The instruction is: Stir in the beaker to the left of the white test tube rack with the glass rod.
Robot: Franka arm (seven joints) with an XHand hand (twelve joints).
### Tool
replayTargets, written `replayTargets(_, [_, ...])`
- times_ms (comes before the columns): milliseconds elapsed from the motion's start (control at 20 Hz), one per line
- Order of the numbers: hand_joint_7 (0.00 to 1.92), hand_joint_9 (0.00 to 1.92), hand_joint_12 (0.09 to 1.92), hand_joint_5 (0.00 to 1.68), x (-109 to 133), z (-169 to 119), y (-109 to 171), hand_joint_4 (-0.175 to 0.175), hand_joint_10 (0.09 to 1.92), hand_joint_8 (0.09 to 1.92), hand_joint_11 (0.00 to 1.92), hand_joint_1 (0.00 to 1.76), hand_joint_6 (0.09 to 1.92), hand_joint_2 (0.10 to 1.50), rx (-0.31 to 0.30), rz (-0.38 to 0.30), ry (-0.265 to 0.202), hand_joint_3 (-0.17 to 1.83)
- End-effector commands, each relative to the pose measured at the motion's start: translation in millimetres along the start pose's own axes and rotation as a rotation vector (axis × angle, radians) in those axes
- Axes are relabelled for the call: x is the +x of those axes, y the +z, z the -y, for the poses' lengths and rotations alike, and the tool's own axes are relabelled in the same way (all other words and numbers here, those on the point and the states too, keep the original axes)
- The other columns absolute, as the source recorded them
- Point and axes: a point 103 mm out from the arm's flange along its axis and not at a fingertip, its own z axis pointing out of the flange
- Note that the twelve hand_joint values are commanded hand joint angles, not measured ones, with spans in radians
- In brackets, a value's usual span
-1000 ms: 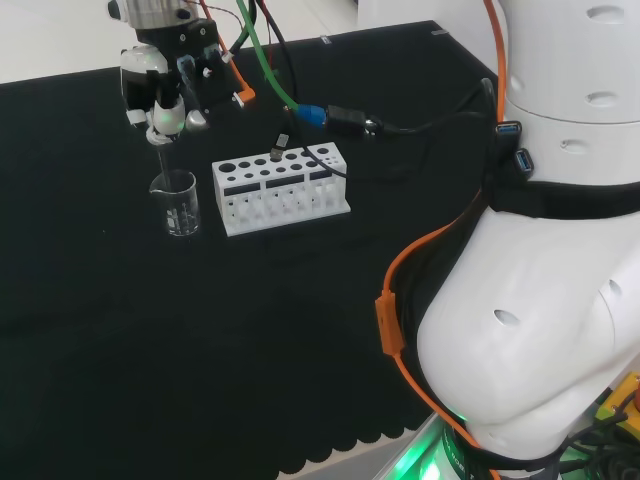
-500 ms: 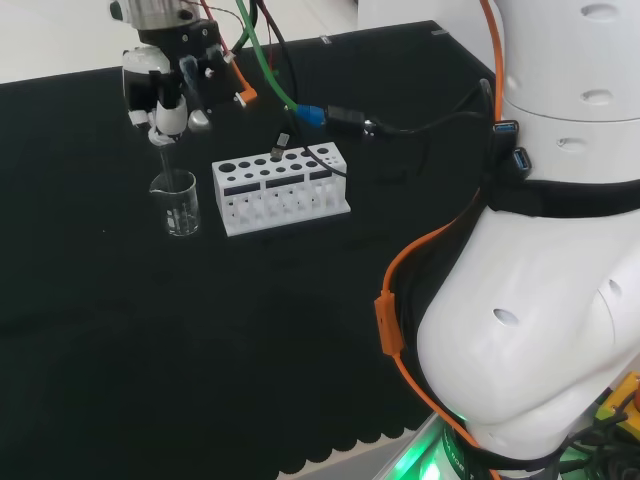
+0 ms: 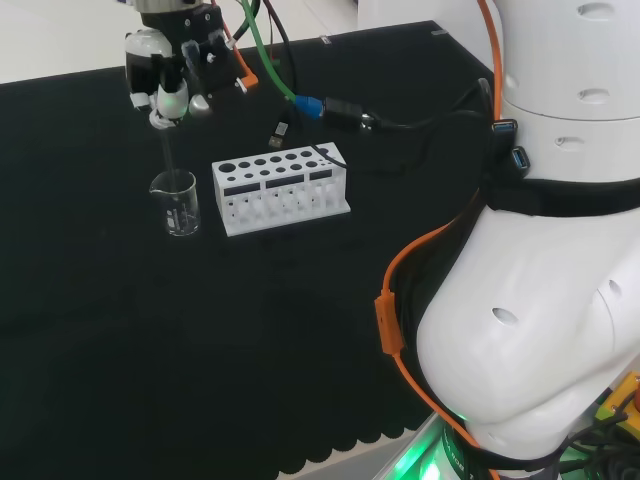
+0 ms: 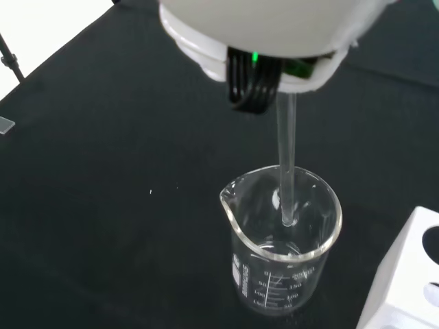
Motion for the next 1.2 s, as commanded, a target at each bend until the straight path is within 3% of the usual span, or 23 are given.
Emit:
replayTargets(50, [1.28, 1.30, 0.81, 1.06, -5, 14, 6, -0.175, 0.95, 0.78, 1.43, 1.44, 0.80, 0.60, 0.008, -0.003, 0.009, 0.80])
replayTargets(1200, [1.28, 1.30, 0.81, 1.06, -10, 24, 3, -0.175, 0.95, 0.79, 1.43, 1.44, 0.79, 0.60, -0.006, -0.013, 0.003, 0.79])
